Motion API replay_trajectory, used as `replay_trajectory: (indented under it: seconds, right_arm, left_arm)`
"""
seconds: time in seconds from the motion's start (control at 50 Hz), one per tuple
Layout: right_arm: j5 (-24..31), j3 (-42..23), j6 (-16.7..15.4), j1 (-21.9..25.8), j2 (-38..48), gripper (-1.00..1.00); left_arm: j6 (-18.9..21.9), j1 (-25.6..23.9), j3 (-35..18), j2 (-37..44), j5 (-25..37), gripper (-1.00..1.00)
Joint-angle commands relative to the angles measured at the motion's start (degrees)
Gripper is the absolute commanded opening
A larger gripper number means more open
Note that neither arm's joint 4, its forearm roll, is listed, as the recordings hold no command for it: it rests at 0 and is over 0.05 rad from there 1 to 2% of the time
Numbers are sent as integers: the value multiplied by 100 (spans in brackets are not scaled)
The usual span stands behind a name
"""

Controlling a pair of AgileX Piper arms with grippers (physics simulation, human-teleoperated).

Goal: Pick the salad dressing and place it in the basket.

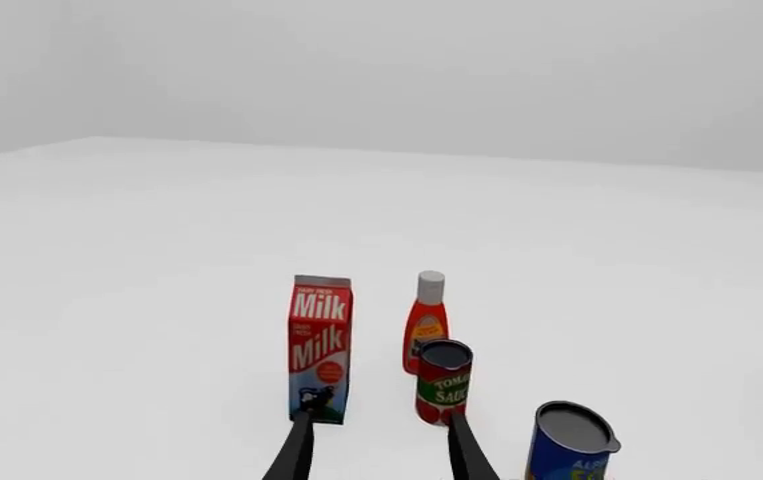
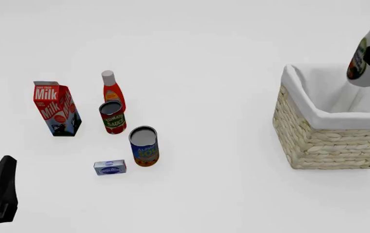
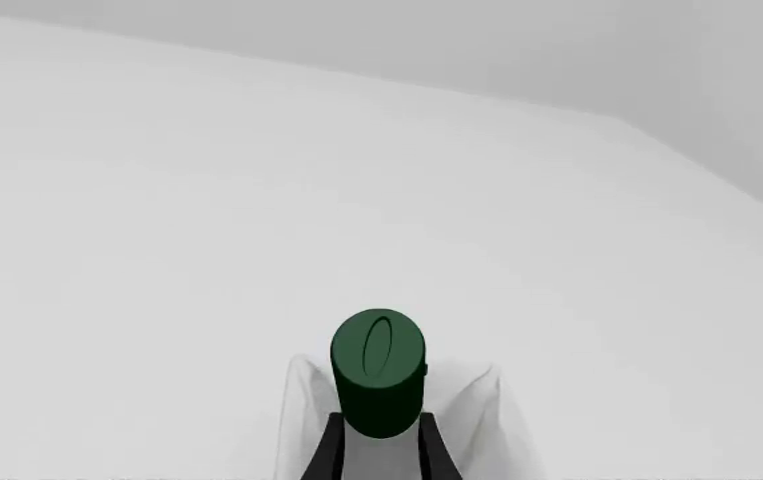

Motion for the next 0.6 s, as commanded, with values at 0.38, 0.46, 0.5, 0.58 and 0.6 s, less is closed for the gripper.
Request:
replay_trajectory:
  seconds: [0.38,0.46,0.5,0.58,0.6]
  right_arm:
    - [-546,-39,-56,-82,860,-100]
    - [-547,-32,-65,-121,925,-100]
    - [-554,-27,-83,-143,952,-100]
    - [-529,-24,-104,-160,975,-100]
    - [-519,-18,-105,-160,974,-100]
  left_arm:
    - [39,-15,-2,19,-6,100]
    - [37,-6,-5,22,-7,100]
    - [51,-16,-4,32,-14,100]
    - [44,-23,-5,62,-41,100]
    - [49,-28,-3,77,-57,100]
